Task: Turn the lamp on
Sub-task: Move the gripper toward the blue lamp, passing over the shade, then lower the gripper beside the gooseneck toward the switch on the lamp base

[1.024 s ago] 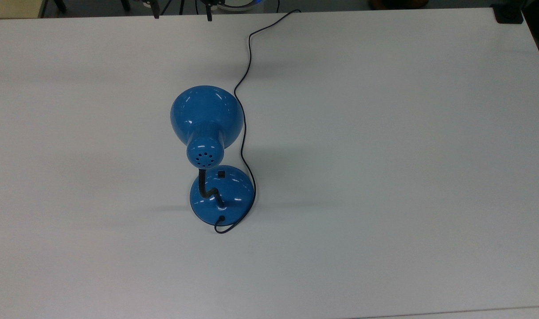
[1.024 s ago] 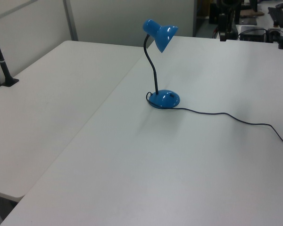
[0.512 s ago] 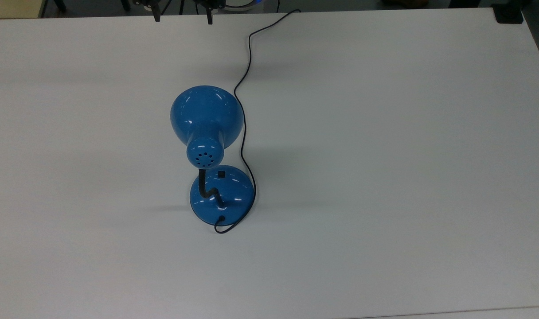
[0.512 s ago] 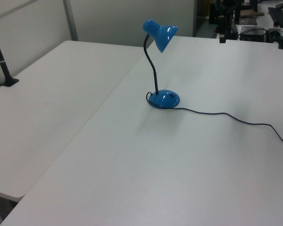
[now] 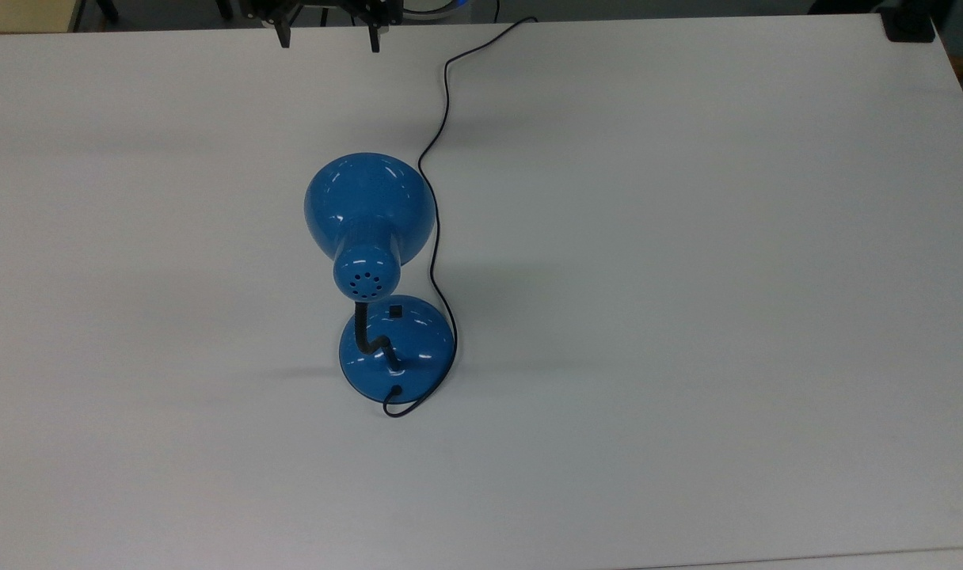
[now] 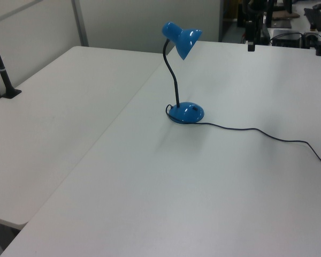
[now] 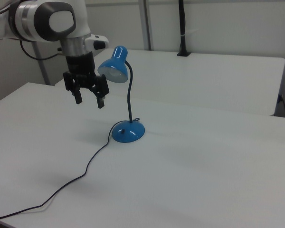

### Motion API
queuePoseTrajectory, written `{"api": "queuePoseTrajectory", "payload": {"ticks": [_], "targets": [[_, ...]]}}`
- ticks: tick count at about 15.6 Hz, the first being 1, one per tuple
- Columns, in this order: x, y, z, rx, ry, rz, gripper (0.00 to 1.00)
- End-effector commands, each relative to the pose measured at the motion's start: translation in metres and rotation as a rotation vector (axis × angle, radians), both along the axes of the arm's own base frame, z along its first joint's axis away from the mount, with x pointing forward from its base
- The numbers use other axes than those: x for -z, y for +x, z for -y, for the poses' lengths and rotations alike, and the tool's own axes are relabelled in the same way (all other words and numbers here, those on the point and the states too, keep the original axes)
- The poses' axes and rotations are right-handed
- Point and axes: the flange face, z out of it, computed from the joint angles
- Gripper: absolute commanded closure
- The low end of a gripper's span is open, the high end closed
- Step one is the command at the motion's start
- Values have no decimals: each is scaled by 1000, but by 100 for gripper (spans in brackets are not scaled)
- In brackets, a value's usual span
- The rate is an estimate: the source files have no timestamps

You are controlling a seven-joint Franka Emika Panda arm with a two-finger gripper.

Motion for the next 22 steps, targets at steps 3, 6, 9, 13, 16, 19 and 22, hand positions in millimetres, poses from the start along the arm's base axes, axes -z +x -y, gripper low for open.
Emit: {"api": "queuePoseTrajectory", "payload": {"ticks": [3, 6, 9, 13, 16, 19, 22], "targets": [[15, 8, -14, -79, -2, 52, 100], [32, 16, -22, -110, -2, 77, 100], [70, 44, -31, -111, 37, 142, 100], [113, 76, -51, -138, 49, 211, 100], [146, 92, -68, -147, 47, 245, 100], [175, 111, -74, -124, 40, 336, 100], [192, 109, -71, -124, 38, 385, 100]]}}
